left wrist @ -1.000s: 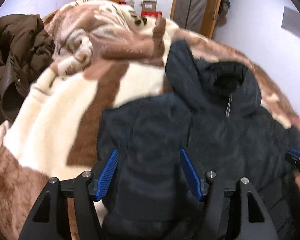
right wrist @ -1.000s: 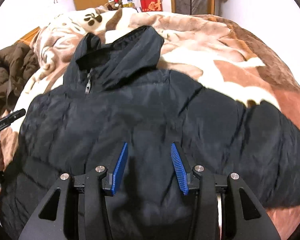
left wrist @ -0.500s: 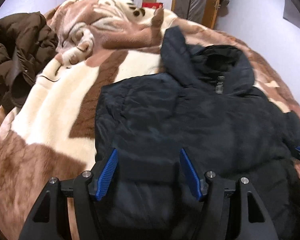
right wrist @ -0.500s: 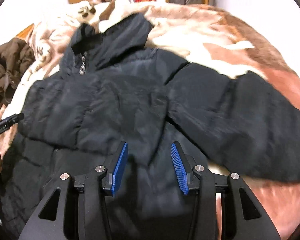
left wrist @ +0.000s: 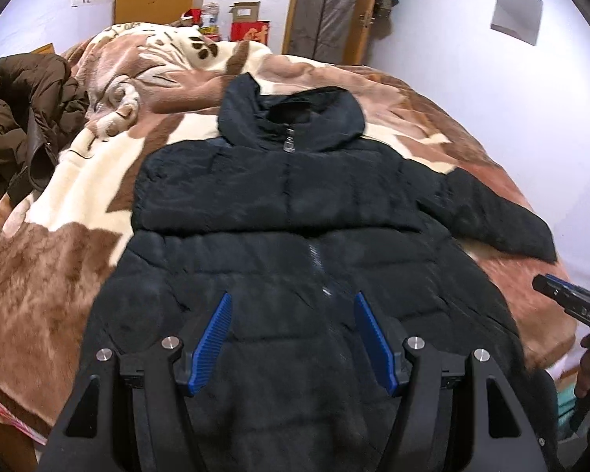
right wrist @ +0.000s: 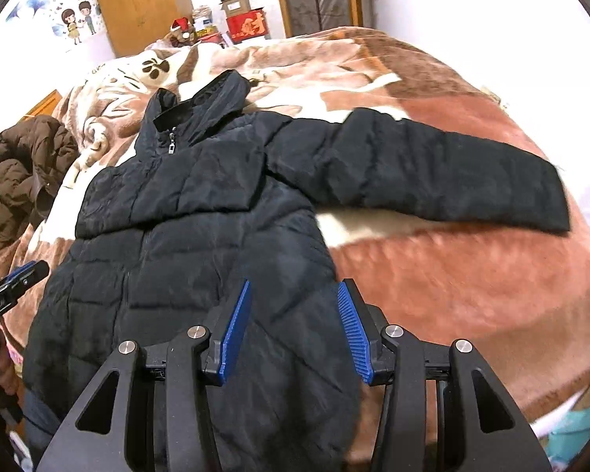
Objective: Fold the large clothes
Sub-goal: 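Grasp the other jacket sleeve cuff with the right tool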
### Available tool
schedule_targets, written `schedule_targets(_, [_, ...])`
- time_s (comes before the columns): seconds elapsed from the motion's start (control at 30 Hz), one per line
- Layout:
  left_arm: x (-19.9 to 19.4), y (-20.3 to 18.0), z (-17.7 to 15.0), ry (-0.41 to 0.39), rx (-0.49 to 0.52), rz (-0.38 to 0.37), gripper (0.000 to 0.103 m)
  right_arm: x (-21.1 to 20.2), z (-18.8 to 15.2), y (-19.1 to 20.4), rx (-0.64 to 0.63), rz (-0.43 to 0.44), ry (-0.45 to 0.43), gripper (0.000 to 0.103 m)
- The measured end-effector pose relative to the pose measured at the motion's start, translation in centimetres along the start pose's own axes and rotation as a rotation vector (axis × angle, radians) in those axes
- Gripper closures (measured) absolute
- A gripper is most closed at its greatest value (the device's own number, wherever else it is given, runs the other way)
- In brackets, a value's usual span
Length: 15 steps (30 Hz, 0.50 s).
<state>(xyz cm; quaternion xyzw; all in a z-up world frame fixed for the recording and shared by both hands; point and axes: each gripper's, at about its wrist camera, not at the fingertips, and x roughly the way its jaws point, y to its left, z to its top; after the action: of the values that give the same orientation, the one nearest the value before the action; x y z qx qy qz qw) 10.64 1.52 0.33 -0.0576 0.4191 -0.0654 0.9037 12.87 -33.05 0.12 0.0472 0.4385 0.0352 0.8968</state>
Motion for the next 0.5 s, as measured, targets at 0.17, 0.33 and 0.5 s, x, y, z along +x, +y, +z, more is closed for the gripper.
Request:
schedule_targets(0.17, [-1.3, -1.7, -0.4, -0.004, 0.025, -0.016, 0.036, -1.9, -0.6, -1.4, 0.015, -0.038, -0.037, 0.056])
schedule_targets(0.33, [-1.5, -2.4, 0.3, -0.014, 0.031, -0.007, 0.036, -1.8, -0.5, -3.6, 0.07, -0.052, -0.037, 0.055])
schedule_targets(0.5, [0.0, -2.7, 1.1, 0.004, 0.035, 0.01, 0.036, -1.0, -0.3, -6.0, 0.125, -0.054, -0.039, 0.048])
